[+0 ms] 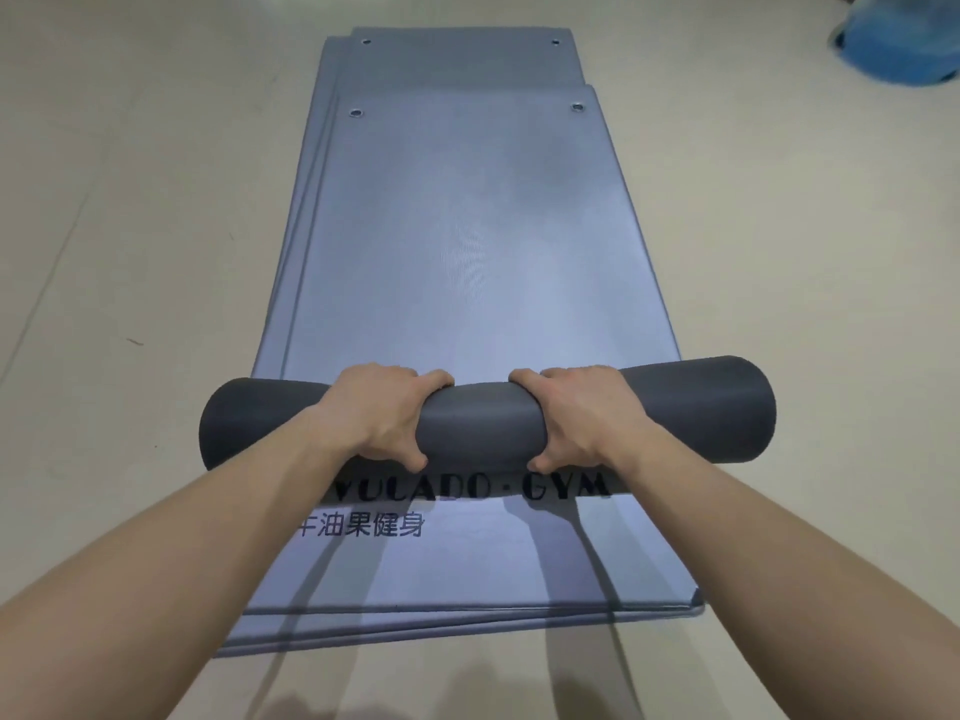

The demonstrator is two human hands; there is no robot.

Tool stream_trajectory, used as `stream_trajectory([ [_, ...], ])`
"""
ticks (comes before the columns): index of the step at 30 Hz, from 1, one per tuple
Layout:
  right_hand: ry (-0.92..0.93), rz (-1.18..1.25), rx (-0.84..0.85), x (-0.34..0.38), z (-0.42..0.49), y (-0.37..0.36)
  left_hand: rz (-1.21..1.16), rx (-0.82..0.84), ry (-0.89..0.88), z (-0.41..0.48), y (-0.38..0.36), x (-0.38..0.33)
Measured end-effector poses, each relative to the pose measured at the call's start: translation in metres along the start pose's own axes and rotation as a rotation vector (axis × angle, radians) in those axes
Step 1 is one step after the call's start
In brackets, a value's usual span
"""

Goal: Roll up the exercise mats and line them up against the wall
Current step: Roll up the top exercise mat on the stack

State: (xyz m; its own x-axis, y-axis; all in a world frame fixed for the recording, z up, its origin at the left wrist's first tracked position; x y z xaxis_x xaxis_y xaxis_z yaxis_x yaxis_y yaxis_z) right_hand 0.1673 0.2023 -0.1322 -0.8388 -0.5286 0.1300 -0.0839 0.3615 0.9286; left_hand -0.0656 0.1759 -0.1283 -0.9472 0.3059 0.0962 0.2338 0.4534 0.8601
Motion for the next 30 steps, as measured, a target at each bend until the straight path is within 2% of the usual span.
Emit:
stream_trajectory([
  [3, 0.013, 0.038, 0.156, 0.006, -0.021, 0.002, -0.055, 0.155, -0.048, -0.016, -0.004, -0.007],
  [6, -0.011, 0.156, 0.326, 0.01, -0.023, 0.005, -0.259, 0.355, -0.05, -0.019, -0.013, -0.001],
  [8, -0.01, 0.137, 0.262, 0.013, -0.025, 0.0, -0.391, 0.402, -0.047, -0.017, -0.02, 0.006],
  [11, 0.002, 0.054, 0.067, 0.024, -0.045, -0.022, -0.597, 0.402, -0.053, -0.012, -0.023, 0.011],
  [13, 0.0, -0.013, 0.036, 0.033, -0.059, -0.04, -0.584, 0.373, -0.055, -0.01, -0.021, 0.009],
  [15, 0.001, -0.036, 0.042, 0.031, -0.054, -0.044, -0.42, 0.209, -0.02, -0.015, -0.018, 0.007],
  [18, 0.012, 0.068, 0.119, 0.015, -0.019, -0.02, -0.207, -0.347, 0.029, -0.043, -0.026, 0.001],
  [19, 0.009, 0.114, 0.165, 0.01, -0.006, -0.009, -0.122, -0.458, 0.034, -0.052, -0.036, -0.004],
  [20, 0.001, 0.162, 0.217, 0.005, 0.006, -0.001, -0.027, -0.463, 0.051, -0.057, -0.048, -0.012],
  [22, -0.002, 0.196, 0.271, 0.001, 0.02, 0.005, 0.113, -0.267, 0.104, -0.053, -0.071, -0.025],
  [24, -0.003, 0.16, 0.19, 0.002, 0.015, -0.001, 0.125, -0.168, 0.14, -0.039, -0.081, -0.029],
  [27, -0.042, 0.01, 0.026, 0.008, -0.024, -0.029, 0.069, -0.205, 0.109, -0.024, -0.066, -0.015],
  [30, -0.071, -0.092, -0.02, 0.01, -0.029, -0.044, 0.035, -0.12, 0.052, -0.008, -0.046, 0.003],
])
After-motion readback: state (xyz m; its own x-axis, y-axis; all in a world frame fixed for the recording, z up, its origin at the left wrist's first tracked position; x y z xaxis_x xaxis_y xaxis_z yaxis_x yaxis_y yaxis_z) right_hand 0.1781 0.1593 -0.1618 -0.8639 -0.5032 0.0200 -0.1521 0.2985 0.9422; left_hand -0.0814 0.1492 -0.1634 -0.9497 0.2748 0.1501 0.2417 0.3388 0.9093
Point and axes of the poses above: each hand's wrist, its own z-axis towards the middle knuckle, its own y-axis out of the back of the hand, x = y × z, the point moved 2 cm from there along z, towards the middle knuckle, and after that the axes turned 7 degrees about z, right-handed, at the moved point
